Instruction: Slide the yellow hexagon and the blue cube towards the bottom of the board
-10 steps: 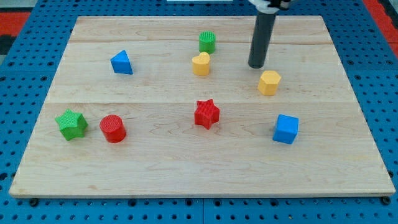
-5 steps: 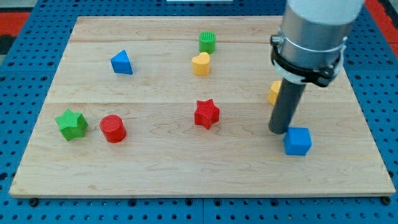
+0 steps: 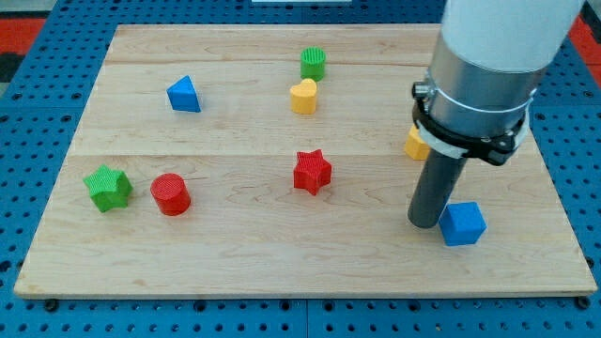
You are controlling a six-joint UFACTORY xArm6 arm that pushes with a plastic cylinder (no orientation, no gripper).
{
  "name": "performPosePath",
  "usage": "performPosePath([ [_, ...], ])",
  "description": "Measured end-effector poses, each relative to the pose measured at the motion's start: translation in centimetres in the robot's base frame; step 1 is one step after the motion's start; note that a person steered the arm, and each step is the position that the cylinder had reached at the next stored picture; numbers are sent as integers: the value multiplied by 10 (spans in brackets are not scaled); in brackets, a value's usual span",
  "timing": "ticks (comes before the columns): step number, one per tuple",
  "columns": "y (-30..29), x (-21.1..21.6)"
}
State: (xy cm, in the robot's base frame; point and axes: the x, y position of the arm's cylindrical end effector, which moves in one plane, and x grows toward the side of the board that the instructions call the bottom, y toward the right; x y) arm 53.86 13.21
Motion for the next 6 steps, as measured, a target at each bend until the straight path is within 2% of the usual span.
performPosePath([
  [1,-1,-1],
  [3,-20,-52],
  [5,-98,-103],
  [6,-152,-110],
])
